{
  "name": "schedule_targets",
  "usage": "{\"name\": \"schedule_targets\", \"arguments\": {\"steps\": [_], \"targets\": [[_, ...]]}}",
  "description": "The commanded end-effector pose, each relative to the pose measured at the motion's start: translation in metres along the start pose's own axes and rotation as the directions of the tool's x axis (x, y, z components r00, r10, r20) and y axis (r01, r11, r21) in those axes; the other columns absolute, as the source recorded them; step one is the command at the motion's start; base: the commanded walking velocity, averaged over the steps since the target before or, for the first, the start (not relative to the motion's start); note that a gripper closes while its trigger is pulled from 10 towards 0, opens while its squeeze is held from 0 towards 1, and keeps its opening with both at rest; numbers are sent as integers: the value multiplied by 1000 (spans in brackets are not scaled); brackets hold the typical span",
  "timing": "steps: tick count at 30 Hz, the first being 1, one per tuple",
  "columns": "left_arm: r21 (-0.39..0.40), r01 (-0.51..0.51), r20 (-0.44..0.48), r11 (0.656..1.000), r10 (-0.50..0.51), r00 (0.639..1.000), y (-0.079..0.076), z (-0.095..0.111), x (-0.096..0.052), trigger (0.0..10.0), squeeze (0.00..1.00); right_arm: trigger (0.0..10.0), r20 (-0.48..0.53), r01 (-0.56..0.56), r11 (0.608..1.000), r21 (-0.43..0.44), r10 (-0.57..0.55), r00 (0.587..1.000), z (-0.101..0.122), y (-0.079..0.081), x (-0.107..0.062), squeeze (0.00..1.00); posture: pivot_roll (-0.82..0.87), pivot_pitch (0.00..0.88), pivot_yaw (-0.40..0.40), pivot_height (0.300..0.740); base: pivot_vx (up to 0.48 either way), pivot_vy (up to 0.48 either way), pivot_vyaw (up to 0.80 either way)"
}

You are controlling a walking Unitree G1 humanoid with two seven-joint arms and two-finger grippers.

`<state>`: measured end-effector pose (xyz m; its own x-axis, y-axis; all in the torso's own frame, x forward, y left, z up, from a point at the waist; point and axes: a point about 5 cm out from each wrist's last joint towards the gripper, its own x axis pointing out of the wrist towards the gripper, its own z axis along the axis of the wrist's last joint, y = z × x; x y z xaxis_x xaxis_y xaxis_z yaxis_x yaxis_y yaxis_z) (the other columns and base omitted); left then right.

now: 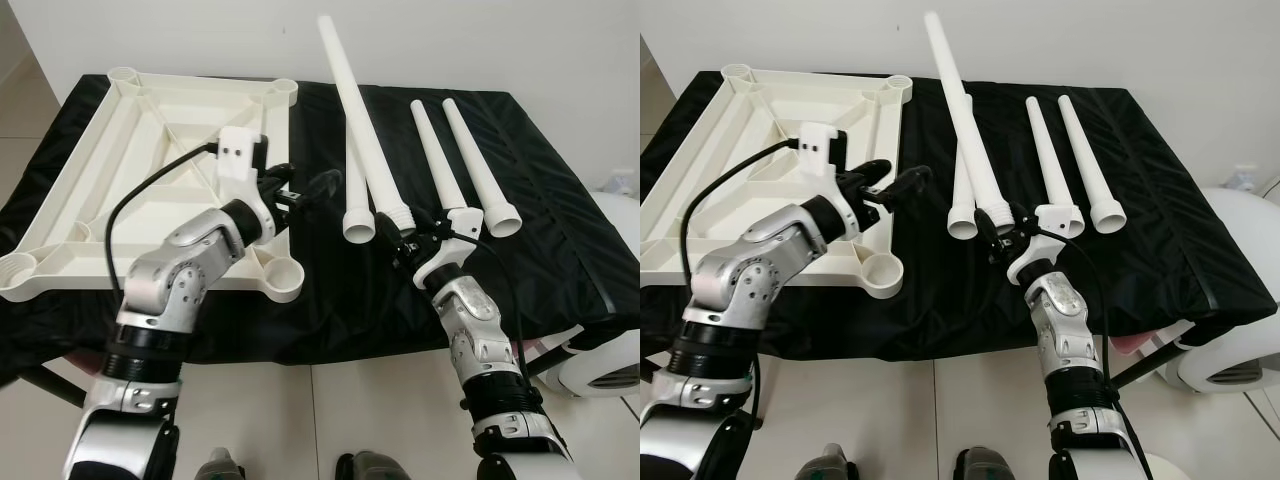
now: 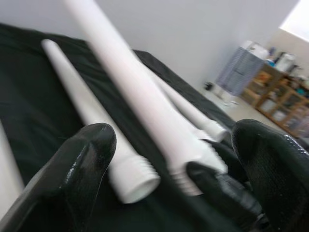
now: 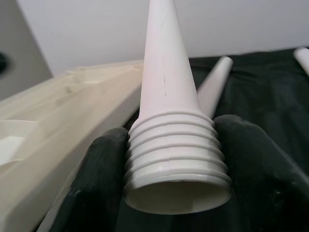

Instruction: Building children table

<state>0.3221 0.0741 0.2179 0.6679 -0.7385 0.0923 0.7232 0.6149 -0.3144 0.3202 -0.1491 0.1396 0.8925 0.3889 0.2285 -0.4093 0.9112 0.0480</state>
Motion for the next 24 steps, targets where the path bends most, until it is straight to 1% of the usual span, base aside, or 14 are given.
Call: {"name": "schedule_targets", "arguments": {"steps": [1,2,3,4,5,7,9,10,11,12,16,19,23,24], "targets": [[-54,277,-31,959,-279,960,-20,-2,9,10000,0,10000,40,-47,999,-23,48,998,6,7,1,0,-25,0,-1,740,0,0,0],[-77,288,-31,955,-291,956,-21,-1,13,10000,0,10000,44,-63,998,-23,64,997,7,9,1,0,-25,0,-1,740,0,0,0],[-77,288,-31,955,-291,956,-21,-1,13,10000,0,10000,44,-63,998,-23,64,997,7,9,1,0,-25,0,-1,740,0,0,0],[-99,296,-30,950,-300,953,-22,0,15,10000,0,10000,47,-77,997,-24,78,996,8,11,2,0,-24,0,1,740,0,0,0],[-143,304,-30,942,-312,950,-23,1,21,10000,0,10000,54,-101,995,-23,102,993,10,15,3,0,-21,0,2,740,0,0,0],[-147,301,-34,942,-309,950,-22,1,23,10000,0,10000,53,-110,994,-22,111,992,10,16,3,0,-21,0,1,740,0,0,0],[-147,298,-38,943,-306,951,-22,1,26,10000,0,10000,56,-120,993,-22,121,991,11,18,3,0,-20,0,0,740,0,0,0],[-137,290,-49,947,-299,953,-20,2,32,10000,0,10000,55,-144,989,-30,145,988,12,21,4,0,-21,0,-1,740,0,0,0],[-137,290,-49,947,-299,953,-20,2,32,10000,0,10000,55,-144,989,-30,145,988,12,21,4,0,-21,0,-1,740,0,0,0],[-117,277,-69,954,-287,956,-18,2,36,10000,0,10000,63,-167,986,-28,169,984,14,25,4,0,-24,0,-1,740,0,0,0],[-100,267,-81,958,-276,958,-14,4,38,10000,0,10000,70,-172,985,-32,174,982,16,26,4,0,-29,0,1,740,0,0,0],[-91,240,-92,966,-248,964,-6,7,40,10000,0,10000,74,-176,984,-40,179,981,18,27,3,0,-34,0,3,740,0,0,0],[-86,221,-94,971,-229,969,0,11,40,10000,0,10000,73,-183,982,-40,186,980,18,28,2,0,-36,0,3,740,0,0,0],[-78,207,-96,975,-214,972,5,14,40,10000,0,10000,72,-180,983,-41,183,980,18,28,1,0,-38,0,4,740,0,0,0]]}}
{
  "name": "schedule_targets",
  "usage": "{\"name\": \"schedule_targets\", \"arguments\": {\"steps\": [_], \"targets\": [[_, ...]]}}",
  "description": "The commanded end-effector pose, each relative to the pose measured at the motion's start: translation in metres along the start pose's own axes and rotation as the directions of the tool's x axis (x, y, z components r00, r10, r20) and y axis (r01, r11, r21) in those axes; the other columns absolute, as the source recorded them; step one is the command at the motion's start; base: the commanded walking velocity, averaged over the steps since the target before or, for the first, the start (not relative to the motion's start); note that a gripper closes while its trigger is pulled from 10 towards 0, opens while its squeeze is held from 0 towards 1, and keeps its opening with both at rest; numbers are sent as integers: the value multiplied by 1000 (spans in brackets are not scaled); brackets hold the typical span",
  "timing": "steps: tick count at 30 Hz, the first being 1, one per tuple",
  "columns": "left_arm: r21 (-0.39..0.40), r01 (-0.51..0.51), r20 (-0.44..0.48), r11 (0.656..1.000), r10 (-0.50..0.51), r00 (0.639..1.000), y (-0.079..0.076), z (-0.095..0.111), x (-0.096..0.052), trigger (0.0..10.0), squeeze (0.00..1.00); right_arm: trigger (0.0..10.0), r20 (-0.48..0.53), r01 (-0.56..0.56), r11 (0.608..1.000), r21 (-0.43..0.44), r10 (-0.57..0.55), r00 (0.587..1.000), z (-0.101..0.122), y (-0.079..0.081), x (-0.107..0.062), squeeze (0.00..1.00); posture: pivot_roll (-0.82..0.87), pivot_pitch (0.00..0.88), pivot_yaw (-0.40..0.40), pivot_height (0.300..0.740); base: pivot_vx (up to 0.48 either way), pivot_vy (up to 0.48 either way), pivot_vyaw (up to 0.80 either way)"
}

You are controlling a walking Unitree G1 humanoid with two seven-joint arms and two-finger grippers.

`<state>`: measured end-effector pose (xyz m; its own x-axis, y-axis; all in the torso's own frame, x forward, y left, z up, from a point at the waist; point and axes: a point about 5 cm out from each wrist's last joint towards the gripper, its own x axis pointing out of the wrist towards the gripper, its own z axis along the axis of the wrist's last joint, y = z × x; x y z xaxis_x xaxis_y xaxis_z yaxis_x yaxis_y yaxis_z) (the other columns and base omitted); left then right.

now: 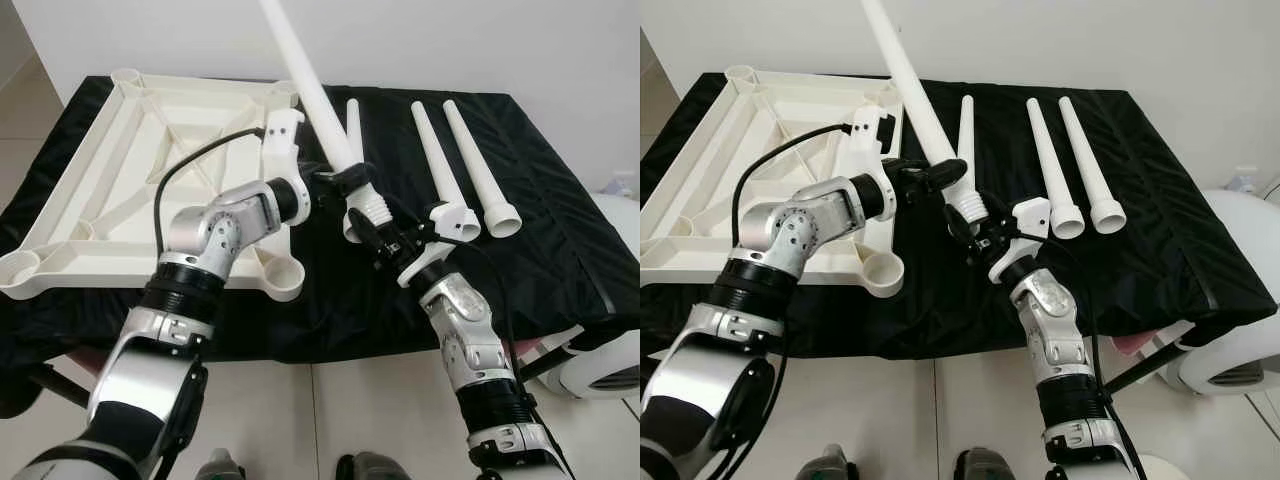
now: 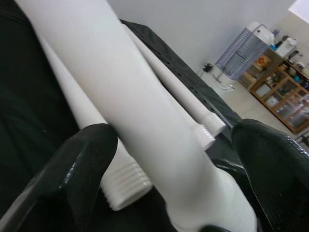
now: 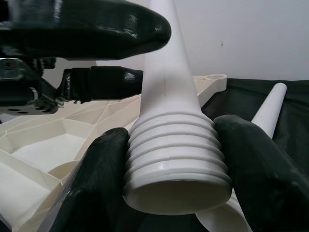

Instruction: Building children table

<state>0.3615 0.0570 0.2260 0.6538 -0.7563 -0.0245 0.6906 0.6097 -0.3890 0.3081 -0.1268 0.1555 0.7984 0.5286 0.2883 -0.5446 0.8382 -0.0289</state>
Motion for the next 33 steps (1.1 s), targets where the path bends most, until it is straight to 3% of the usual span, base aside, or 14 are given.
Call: {"name": "schedule_targets", "arguments": {"steps": [1,7,14,25,33], "targets": [[38,206,5,978,-206,978,-3,10,-3,10000,0,10000,15,-4,1000,-4,4,1000,3,2,0,0,-40,0,7,740,0,0,0],[36,159,41,987,-160,986,8,26,-5,10000,0,10000,7,-34,999,2,33,999,2,5,-3,0,-39,0,8,740,0,0,0],[15,162,75,987,-162,984,6,43,1,10000,0,10000,-35,-139,990,-10,139,990,-4,19,-8,0,-39,0,10,740,0,0,0],[9,184,42,983,-185,982,2,41,9,10000,0,10000,-35,-161,987,-26,160,987,-4,22,-8,0,-43,0,16,740,0,0,0],[-39,73,1,997,-73,997,12,37,16,10000,0,10000,-44,-196,980,-41,195,980,-6,27,-9,0,-42,0,13,740,0,0,0]]}}
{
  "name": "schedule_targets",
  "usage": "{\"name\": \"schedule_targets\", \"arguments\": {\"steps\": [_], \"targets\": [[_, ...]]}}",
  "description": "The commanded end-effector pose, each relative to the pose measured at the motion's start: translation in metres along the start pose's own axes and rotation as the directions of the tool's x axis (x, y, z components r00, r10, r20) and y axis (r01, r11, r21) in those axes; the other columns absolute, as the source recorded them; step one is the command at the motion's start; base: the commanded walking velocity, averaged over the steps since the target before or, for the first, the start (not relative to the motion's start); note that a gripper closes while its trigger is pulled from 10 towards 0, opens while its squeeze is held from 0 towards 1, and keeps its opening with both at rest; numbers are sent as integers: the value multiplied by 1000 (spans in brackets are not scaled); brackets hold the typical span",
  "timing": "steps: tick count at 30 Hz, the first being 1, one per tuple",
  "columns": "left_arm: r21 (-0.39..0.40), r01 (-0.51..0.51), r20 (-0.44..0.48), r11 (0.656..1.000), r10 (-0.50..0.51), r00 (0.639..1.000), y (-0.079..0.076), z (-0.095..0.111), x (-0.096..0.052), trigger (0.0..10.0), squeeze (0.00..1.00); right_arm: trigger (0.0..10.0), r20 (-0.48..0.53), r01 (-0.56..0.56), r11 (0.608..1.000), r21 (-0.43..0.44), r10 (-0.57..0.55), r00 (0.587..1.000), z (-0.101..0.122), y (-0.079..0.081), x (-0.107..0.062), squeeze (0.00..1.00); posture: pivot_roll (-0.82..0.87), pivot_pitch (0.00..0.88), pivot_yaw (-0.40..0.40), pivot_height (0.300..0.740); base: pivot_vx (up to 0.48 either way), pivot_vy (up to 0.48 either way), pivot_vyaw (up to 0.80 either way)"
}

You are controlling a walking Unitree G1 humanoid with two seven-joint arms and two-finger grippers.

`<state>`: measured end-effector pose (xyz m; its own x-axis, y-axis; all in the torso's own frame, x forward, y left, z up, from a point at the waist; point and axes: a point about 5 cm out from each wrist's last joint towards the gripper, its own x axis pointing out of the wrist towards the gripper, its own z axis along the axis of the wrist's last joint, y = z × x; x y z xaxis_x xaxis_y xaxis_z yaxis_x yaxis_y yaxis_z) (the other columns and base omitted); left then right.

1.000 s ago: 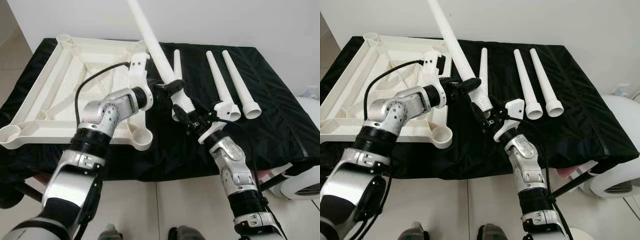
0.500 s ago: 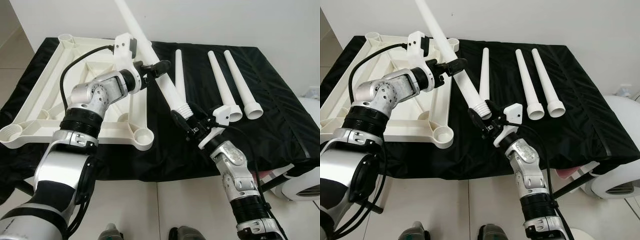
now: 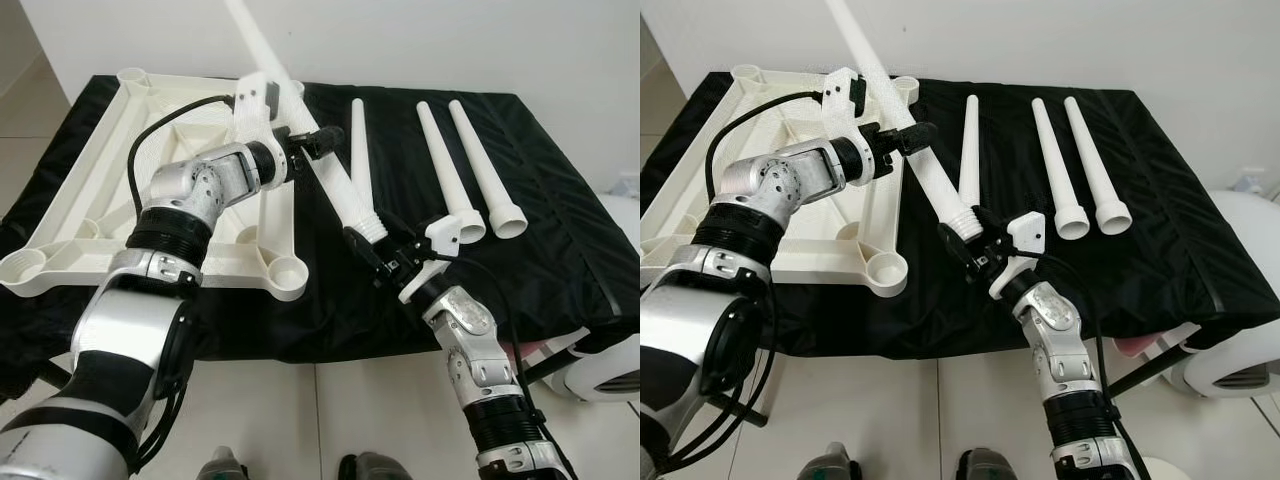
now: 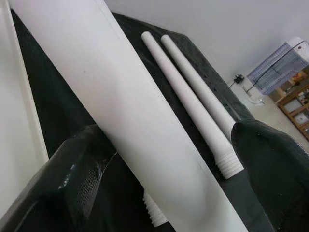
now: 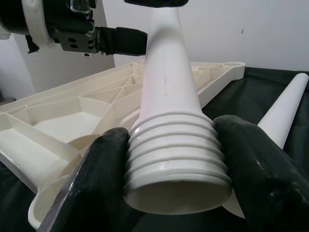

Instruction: Building children table

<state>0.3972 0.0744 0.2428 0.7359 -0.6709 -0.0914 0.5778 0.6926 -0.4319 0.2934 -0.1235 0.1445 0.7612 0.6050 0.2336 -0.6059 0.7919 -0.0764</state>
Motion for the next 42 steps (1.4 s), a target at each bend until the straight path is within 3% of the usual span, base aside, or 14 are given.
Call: {"name": "schedule_targets", "arguments": {"steps": [1,5,16,17,33,34,35,36,37,38,39,42], "targets": [[18,207,5,978,-207,978,-18,5,4,10000,0,10000,11,-109,994,-23,109,994,2,15,5,0,-42,0,13,740,0,0,0],[-32,102,9,994,-102,995,-6,6,5,10000,0,10000,14,-111,993,-28,111,994,3,16,5,0,-42,0,16,740,0,0,0],[-68,68,14,995,-67,998,0,9,5,10000,0,10000,20,-112,993,-33,112,993,3,17,4,0,-39,0,18,740,0,0,0],[-102,69,39,992,-66,997,1,14,4,0,0,10000,15,-110,993,-37,111,994,2,17,4,0,-36,0,17,740,0,0,0],[-146,134,122,980,-116,986,-5,30,2,0,0,10000,-16,-105,994,-19,105,994,-2,13,4,0,-33,0,7,740,0,0,0],[-133,140,130,981,-122,984,-7,33,2,0,0,10000,-21,-105,994,3,105,994,-2,12,4,765,-34,0,5,740,0,0,0],[-133,140,130,981,-122,984,-7,33,2,0,0,10000,-21,-105,994,3,105,994,-2,12,4,765,-34,0,5,740,0,0,0],[-122,144,135,982,-127,983,-8,35,2,0,0,10000,-23,-108,994,28,108,994,-2,11,4,1000,-34,0,5,740,0,0,0],[-98,163,142,982,-148,979,-11,37,2,9059,0,10000,-20,-93,995,31,93,995,0,9,4,1000,-37,0,2,740,0,0,0],[-98,163,142,982,-148,979,-11,37,2,9059,0,10000,-20,-93,995,31,93,995,0,9,4,1000,-37,0,2,740,0,0,0],[-80,176,145,981,-163,976,-13,39,2,10000,0,10000,-17,-81,996,30,82,996,1,7,4,1000,-36,0,1,740,0,0,0],[-37,208,160,977,-200,967,-19,43,0,10000,0,10000,-18,-94,994,46,95,995,3,7,3,1000,-37,0,-1,740,0,0,0]]}}
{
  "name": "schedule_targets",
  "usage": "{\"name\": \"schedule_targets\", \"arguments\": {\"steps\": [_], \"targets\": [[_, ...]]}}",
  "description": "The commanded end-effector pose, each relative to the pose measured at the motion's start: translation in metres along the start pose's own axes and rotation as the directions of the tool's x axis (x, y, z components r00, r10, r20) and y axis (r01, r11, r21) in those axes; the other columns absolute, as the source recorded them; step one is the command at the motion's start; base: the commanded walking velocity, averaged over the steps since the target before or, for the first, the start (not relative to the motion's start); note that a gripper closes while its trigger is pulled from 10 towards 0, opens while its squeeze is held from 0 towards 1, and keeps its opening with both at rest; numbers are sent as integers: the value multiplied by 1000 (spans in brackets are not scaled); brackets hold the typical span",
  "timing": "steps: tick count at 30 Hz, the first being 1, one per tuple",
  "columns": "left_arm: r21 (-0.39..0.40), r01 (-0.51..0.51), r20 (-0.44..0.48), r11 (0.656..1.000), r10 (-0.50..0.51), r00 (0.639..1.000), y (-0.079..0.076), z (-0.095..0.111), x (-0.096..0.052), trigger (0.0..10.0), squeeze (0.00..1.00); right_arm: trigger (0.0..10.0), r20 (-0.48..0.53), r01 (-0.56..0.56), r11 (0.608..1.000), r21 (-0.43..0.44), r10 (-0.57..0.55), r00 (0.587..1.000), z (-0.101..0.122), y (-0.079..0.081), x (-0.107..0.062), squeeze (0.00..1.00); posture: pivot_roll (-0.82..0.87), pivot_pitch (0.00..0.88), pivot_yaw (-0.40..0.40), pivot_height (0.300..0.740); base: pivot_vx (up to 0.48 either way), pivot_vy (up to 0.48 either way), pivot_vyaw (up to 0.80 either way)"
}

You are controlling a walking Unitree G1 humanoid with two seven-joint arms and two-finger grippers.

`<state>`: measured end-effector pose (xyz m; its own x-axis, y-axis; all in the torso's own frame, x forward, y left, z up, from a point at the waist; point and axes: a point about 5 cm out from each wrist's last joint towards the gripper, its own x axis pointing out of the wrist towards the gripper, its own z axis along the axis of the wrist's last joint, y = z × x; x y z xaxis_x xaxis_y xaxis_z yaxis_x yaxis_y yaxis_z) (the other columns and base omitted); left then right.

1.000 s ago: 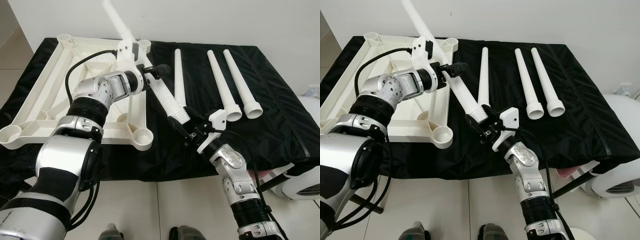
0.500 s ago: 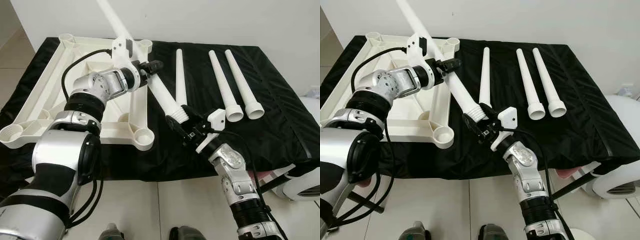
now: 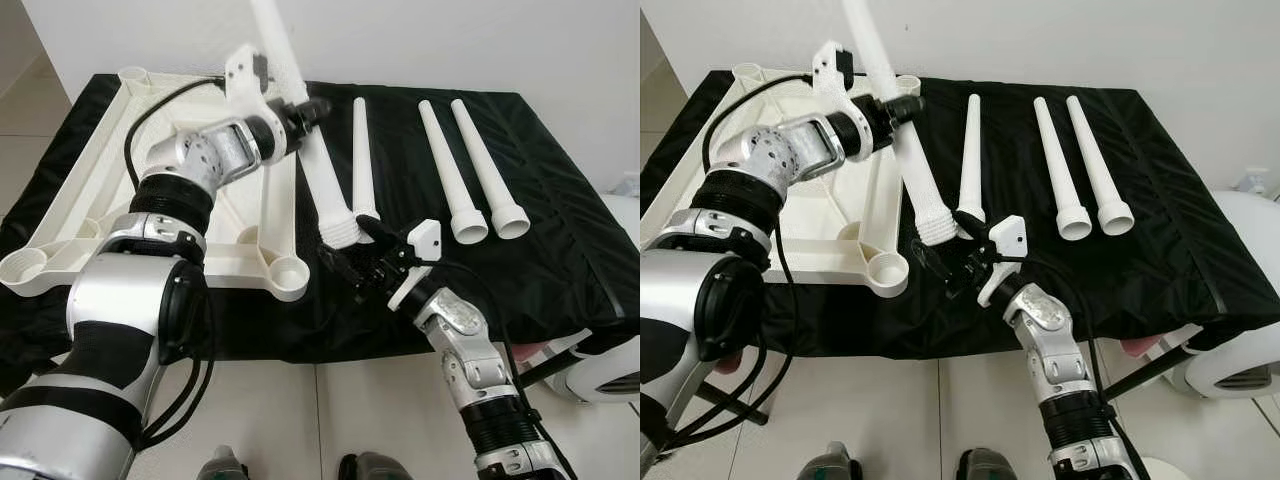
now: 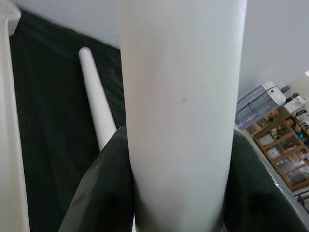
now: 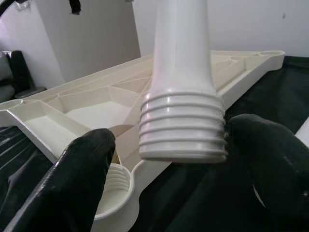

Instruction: Building children table

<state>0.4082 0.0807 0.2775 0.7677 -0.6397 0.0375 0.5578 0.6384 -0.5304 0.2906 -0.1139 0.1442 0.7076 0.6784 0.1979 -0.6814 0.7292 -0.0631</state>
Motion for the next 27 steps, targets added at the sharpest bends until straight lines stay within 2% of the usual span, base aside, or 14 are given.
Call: {"name": "schedule_targets", "arguments": {"steps": [1,3,5,6,7,8,10,11,12,14,17,20,22,27], "targets": [[46,186,7,981,-187,982,-15,5,0,10000,0,10000,10,-2,1000,10,2,1000,4,-2,-1,1000,-37,0,-1,740,0,0,0],[69,198,18,978,-200,980,-19,7,0,10000,0,10000,10,10,1000,14,-10,1000,5,-4,0,1000,-38,0,-3,740,0,0,0],[136,250,27,959,-256,966,-30,11,-3,10000,0,10000,13,49,999,18,-50,999,11,-9,4,1000,-37,0,-7,740,0,0,0],[136,250,27,959,-256,966,-30,11,-3,10000,0,10000,13,49,999,18,-50,999,11,-9,4,1000,-37,0,-7,740,0,0,0],[181,278,34,943,-289,957,-37,12,-5,10000,0,10000,10,73,997,23,-73,997,15,-14,7,24,-37,0,-9,740,0,0,0],[225,295,41,928,-312,949,-42,13,-7,10000,0,10000,-4,89,996,20,-89,996,20,-18,10,0,-36,0,-10,740,0,0,0],[252,303,47,919,-324,945,-46,13,-8,10000,0,10000,-14,99,995,18,-99,995,22,-21,12,0,-36,0,-10,740,0,0,0],[275,304,56,912,-331,942,-48,11,-9,10000,0,10000,-39,109,994,-12,-110,993,24,-26,14,0,-36,0,-12,740,0,0,0],[275,304,56,912,-331,942,-48,11,-9,10000,0,10000,-39,109,994,-12,-110,993,24,-26,14,0,-36,0,-12,740,0,0,0],[320,305,71,897,-344,936,-52,4,-11,10000,0,10000,-62,132,989,-61,-135,989,30,-35,17,0,-35,0,-18,740,0,0,0],[333,303,70,893,-344,937,-53,0,-12,10000,0,10000,-63,132,989,-68,-136,989,33,-38,19,0,-35,0,-18,740,0,0,0],[387,299,47,872,-343,938,-56,-10,-11,10000,0,10000,-52,104,992,-70,-108,993,41,-38,23,0,-31,0,-20,740,0,0,0],[387,299,47,872,-343,938,-56,-10,-11,10000,0,10000,-52,104,992,-70,-108,993,41,-38,23,0,-31,0,-20,740,0,0,0],[424,287,18,859,-325,946,-56,-26,-9,10000,0,10000,-65,36,995,-92,-42,997,47,-31,31,0,-28,0,-24,740,0,0,0]]}}
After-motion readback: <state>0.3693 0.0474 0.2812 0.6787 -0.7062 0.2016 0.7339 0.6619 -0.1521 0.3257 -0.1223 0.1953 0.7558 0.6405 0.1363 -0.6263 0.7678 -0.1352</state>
